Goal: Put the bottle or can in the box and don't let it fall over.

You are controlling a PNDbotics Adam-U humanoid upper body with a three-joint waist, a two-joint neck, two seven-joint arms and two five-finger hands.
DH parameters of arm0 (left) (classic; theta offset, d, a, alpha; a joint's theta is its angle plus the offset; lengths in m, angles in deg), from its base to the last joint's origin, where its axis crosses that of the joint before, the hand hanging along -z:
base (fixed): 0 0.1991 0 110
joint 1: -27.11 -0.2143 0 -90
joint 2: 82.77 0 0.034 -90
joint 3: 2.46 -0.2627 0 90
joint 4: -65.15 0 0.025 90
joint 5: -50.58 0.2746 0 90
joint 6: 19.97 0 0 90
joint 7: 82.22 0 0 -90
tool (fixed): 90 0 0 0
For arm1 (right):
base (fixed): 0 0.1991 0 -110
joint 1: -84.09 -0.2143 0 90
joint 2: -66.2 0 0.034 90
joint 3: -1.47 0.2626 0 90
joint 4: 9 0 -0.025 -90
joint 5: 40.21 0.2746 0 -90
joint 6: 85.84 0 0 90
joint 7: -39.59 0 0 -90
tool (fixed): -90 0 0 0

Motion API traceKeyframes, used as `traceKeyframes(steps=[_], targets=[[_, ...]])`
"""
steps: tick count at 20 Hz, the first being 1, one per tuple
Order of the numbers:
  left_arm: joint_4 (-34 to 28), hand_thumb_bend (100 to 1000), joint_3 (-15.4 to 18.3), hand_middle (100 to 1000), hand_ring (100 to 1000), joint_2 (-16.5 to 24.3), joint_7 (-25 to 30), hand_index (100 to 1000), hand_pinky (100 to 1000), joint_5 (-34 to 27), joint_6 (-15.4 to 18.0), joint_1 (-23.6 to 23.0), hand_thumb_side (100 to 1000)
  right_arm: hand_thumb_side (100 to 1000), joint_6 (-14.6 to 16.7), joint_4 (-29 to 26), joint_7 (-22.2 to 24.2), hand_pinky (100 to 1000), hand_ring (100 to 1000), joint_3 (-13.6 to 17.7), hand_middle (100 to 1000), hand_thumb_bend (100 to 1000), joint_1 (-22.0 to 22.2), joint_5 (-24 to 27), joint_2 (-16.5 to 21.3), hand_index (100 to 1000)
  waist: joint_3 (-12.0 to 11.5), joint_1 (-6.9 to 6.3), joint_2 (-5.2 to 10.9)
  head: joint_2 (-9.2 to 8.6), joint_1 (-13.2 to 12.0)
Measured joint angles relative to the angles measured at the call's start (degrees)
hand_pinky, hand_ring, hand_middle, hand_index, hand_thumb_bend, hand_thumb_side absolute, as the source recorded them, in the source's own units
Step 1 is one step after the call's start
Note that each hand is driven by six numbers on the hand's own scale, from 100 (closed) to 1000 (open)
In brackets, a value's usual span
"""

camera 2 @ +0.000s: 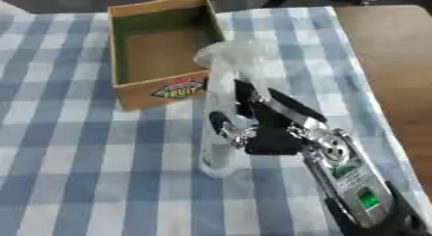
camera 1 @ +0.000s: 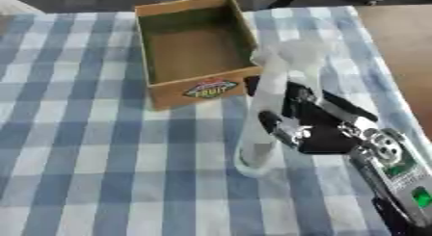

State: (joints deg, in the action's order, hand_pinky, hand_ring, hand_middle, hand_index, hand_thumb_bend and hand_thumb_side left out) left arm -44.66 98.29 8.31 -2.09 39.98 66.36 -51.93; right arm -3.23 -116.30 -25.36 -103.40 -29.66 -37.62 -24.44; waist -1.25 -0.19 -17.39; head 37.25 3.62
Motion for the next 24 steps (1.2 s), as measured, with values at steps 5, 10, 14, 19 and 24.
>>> traceKeyframes(steps=[5, 10, 14, 19, 24], targets=[[0.00, 602, 0.00, 725, 553, 0.00, 0.24, 873, 1000, 0.00, 0.05, 0.00, 425, 434, 0.07, -1.08, 1.22, 842, 1000, -0.01, 1000, 100, 0.09, 0.19, 0.00, 914, 0.08, 0.01, -0.02, -0.01, -0.01], [0.00, 599, 0.00, 725, 554, 0.00, 0.30, 873, 1000, 0.00, 0.08, 0.00, 426, 414, -0.19, -1.74, 2.16, 842, 1000, -0.01, 1000, 100, 0.59, 0.16, 0.02, 915, 0.09, 0.01, -0.23, -0.01, -0.01], [0.00, 599, 0.00, 725, 554, -0.01, 0.37, 873, 1000, 0.00, 0.06, 0.01, 426, 405, -0.38, -1.70, 2.43, 842, 1000, -0.24, 1000, 100, 0.59, -0.44, 0.03, 911, 0.04, 0.01, -0.25, -0.01, 0.01], [0.00, 598, 0.00, 725, 555, -0.01, 0.44, 873, 1000, 0.00, 0.00, 0.10, 426, 392, -0.14, -0.77, 2.63, 843, 1000, -0.84, 1000, 100, 0.54, -1.98, 0.04, 910, -0.15, 0.05, -0.26, -0.06, 0.09], [0.00, 597, 0.00, 725, 555, -0.01, 0.47, 873, 1000, 0.00, 0.00, 0.13, 426, 381, 0.48, 1.00, 2.54, 844, 1000, -1.35, 1000, 100, 0.41, -3.57, 0.04, 908, -0.42, 0.08, -0.36, -0.13, 0.20]])
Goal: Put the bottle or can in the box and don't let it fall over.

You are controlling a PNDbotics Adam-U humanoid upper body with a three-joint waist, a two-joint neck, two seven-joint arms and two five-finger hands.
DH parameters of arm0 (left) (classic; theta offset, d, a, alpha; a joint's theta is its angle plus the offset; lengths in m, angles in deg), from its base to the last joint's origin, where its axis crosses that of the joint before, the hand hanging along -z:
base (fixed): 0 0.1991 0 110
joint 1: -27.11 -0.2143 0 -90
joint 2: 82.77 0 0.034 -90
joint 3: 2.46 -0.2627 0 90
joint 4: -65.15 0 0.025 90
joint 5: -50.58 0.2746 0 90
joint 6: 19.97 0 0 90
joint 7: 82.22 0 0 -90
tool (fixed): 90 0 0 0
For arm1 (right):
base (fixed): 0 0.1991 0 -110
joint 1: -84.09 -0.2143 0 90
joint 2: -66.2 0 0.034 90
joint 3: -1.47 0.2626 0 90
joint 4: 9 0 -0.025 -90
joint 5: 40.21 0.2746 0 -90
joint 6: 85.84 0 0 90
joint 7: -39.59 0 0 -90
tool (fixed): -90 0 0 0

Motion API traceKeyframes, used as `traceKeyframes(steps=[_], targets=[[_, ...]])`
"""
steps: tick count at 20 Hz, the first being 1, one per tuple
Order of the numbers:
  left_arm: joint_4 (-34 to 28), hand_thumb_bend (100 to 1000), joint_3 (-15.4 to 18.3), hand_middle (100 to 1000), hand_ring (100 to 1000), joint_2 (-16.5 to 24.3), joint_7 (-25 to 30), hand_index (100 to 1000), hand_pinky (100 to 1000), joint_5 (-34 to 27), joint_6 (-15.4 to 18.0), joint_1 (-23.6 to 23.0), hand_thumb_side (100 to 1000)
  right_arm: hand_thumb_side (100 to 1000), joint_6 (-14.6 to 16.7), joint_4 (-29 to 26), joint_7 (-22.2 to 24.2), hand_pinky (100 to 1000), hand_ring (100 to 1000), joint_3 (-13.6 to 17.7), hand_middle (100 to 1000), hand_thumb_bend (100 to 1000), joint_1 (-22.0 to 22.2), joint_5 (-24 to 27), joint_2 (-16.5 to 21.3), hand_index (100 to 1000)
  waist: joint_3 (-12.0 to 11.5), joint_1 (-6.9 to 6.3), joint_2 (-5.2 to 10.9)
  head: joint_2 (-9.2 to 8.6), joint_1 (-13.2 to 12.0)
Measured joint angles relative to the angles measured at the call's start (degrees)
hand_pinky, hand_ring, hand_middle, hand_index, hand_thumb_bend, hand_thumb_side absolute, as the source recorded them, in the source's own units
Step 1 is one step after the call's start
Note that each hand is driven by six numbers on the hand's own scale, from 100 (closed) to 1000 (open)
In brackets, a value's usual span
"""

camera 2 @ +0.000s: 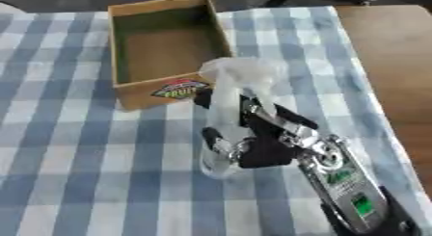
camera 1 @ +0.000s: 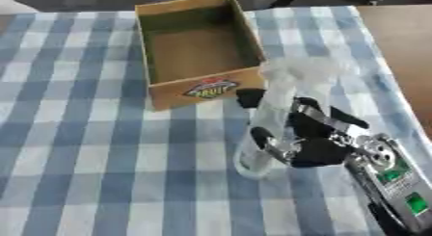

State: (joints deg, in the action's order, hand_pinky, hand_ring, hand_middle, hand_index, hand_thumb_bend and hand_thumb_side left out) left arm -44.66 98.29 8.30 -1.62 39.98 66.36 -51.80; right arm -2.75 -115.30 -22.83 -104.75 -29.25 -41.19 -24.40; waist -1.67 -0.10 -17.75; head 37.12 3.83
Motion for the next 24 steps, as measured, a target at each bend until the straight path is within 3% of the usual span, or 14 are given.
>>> traceKeyframes(steps=[24], targets=[[0.00, 589, 0.00, 725, 554, -0.47, 0.43, 874, 1000, -0.02, 0.02, 0.48, 429, 400, 5.09, 8.09, 2.05, 847, 1000, -1.50, 1000, 100, -0.84, -4.34, -0.68, 916, -0.74, 0.00, -0.94, -1.00, 0.33]])
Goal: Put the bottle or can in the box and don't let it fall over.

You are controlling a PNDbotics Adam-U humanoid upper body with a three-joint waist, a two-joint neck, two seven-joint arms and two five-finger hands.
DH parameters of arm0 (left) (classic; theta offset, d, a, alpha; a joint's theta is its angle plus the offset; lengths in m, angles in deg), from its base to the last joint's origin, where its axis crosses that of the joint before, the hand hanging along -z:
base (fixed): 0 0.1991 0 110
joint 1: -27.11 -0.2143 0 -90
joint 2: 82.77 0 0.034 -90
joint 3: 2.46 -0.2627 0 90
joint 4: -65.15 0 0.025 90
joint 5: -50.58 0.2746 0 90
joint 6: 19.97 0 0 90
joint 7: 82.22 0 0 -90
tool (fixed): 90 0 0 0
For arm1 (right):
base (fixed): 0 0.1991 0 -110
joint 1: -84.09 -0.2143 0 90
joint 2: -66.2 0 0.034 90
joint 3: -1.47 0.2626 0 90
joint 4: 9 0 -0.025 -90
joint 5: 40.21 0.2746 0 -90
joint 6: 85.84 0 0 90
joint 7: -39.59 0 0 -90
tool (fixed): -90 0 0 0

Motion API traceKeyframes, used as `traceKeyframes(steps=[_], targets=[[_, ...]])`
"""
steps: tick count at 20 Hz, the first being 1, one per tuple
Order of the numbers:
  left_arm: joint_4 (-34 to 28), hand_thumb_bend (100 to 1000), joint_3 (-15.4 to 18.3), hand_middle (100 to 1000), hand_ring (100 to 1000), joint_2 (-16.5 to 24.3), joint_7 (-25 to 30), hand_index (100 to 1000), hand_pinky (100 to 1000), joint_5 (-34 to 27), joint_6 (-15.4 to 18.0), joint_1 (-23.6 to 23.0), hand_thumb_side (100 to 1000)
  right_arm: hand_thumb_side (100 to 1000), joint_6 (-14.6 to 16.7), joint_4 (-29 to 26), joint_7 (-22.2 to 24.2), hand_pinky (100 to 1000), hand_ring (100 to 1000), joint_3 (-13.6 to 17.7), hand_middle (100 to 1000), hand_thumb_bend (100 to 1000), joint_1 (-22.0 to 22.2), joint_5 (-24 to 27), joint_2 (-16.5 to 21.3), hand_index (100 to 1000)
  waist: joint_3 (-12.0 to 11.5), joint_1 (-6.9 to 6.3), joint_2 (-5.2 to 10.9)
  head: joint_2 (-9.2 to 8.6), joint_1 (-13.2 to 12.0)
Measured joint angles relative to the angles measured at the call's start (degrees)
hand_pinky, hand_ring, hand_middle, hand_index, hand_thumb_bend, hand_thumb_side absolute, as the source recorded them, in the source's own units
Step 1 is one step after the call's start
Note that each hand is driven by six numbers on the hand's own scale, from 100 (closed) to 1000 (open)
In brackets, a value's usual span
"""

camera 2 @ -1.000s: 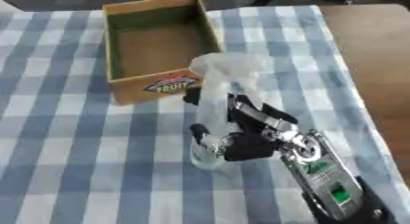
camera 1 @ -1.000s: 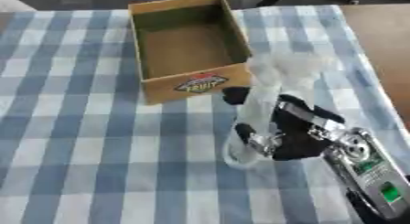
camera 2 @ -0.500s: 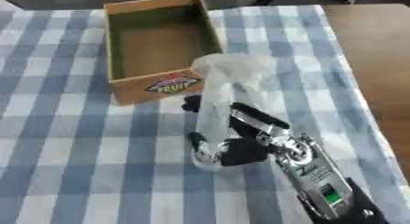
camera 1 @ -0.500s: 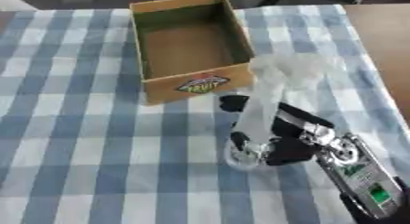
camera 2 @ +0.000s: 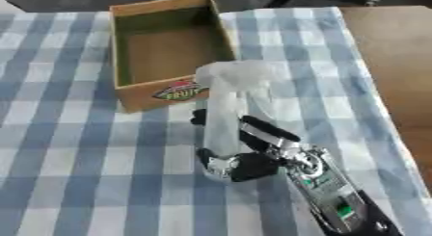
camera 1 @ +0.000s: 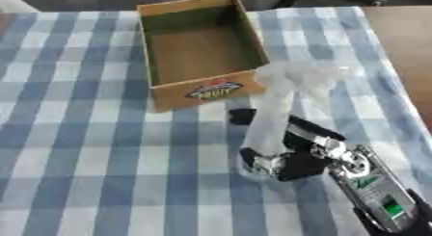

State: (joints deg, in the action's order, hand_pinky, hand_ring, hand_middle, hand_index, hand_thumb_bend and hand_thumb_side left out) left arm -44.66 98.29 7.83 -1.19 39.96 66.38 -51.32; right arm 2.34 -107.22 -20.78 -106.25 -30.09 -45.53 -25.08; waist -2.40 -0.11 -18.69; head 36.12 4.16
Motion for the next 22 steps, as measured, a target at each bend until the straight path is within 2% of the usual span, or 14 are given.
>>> traceKeyframes(steps=[13, 17, 22], targets=[[0.00, 585, 0.00, 725, 554, -0.02, 0.27, 873, 1000, -0.01, 0.01, 0.00, 433, 371, 0.91, 2.08, 0.75, 842, 1000, -0.16, 1000, 100, 0.05, 0.34, -0.38, 892, 0.18, -0.07, -0.02, -0.01, 0.03], [0.00, 583, 0.00, 725, 555, -0.03, 0.35, 873, 1000, -0.02, 0.07, 0.00, 433, 342, 0.88, 2.17, 0.92, 839, 1000, -0.22, 1000, 100, 0.05, 1.49, -0.40, 823, 0.19, -0.15, -0.02, -0.01, 0.04], [0.00, 579, 0.00, 725, 555, -0.03, 0.40, 873, 1000, -0.05, 0.08, 0.00, 435, 239, -0.25, 2.16, -0.73, 822, 998, -0.36, 1000, 100, 0.22, 3.40, -0.50, 682, 0.25, -0.18, -0.02, -0.01, 0.04]])
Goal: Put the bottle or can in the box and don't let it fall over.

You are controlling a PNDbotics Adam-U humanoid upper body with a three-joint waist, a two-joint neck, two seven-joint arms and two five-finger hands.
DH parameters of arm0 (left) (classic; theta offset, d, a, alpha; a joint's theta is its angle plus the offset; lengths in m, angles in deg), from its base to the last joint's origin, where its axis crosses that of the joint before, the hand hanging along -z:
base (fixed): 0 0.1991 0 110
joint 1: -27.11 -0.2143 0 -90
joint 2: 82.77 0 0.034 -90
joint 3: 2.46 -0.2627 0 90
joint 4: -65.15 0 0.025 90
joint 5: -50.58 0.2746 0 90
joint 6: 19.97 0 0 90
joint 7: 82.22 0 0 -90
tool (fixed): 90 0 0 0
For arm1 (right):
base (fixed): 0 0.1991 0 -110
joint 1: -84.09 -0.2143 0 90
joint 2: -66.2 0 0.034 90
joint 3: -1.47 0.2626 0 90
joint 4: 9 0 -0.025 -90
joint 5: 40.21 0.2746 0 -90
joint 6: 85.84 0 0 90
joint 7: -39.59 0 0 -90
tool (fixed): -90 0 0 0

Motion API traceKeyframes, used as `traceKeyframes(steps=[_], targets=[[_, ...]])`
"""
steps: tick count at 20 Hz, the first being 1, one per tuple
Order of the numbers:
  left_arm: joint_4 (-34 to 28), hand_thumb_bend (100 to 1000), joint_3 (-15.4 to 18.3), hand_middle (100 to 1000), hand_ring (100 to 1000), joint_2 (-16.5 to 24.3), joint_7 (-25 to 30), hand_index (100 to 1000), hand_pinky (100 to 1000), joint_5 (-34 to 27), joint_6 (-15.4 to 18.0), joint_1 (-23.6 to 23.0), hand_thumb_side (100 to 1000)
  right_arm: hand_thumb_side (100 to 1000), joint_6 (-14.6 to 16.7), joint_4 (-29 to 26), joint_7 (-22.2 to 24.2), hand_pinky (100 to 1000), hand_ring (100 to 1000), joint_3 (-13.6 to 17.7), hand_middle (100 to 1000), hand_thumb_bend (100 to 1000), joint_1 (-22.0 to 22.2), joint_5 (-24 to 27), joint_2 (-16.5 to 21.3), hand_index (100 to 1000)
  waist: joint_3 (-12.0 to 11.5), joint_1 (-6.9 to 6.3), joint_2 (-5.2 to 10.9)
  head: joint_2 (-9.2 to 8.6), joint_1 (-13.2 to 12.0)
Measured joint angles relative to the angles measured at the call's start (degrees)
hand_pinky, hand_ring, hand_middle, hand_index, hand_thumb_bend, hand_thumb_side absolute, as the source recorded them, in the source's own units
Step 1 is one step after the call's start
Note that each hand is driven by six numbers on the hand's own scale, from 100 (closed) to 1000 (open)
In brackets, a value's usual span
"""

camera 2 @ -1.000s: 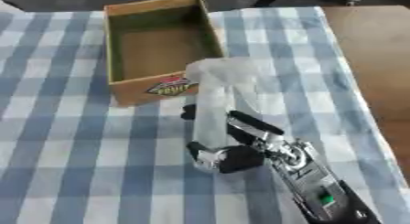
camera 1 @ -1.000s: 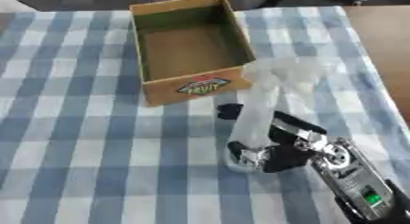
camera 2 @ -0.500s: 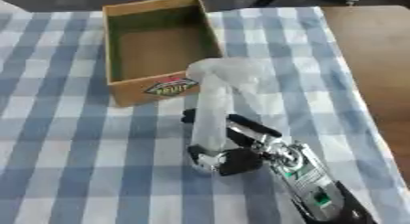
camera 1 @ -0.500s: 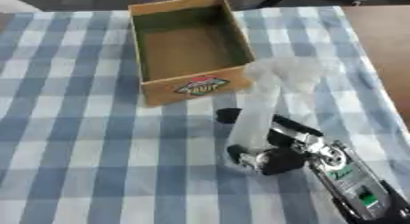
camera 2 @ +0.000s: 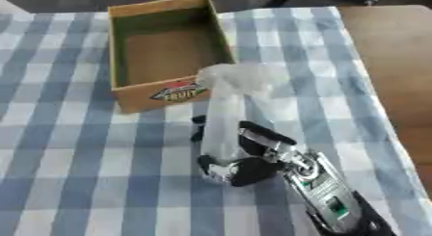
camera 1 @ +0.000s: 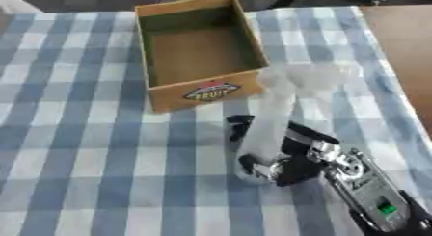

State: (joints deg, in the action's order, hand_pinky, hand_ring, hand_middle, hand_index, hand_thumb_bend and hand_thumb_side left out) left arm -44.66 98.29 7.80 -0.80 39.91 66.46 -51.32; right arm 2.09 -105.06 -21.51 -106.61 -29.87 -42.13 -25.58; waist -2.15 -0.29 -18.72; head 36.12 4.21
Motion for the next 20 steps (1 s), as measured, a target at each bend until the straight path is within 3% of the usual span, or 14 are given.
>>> traceKeyframes(steps=[5, 8, 20], targets=[[0.00, 578, 0.00, 725, 556, 0.00, 0.16, 873, 1000, 0.00, -0.08, 0.00, 436, 242, -2.26, -0.64, -4.13, 800, 963, -0.54, 935, 100, 0.31, 1.90, -0.28, 577, 0.05, -0.01, 0.00, 0.00, 0.00], [0.00, 576, 0.00, 725, 557, 0.00, 0.31, 873, 1000, -0.01, -0.15, 0.00, 437, 301, -4.12, -1.28, -6.92, 793, 949, -0.69, 908, 100, 0.42, 3.12, -0.25, 546, 0.08, -0.01, 0.00, 0.00, 0.00], [0.00, 574, 0.01, 726, 560, 0.00, 0.50, 873, 1000, -0.15, -0.03, -0.02, 440, 312, -10.34, -6.60, -10.72, 788, 943, -0.81, 895, 100, 0.72, 8.09, 1.79, 533, 0.67, 0.04, 0.48, 0.04, -0.13]])
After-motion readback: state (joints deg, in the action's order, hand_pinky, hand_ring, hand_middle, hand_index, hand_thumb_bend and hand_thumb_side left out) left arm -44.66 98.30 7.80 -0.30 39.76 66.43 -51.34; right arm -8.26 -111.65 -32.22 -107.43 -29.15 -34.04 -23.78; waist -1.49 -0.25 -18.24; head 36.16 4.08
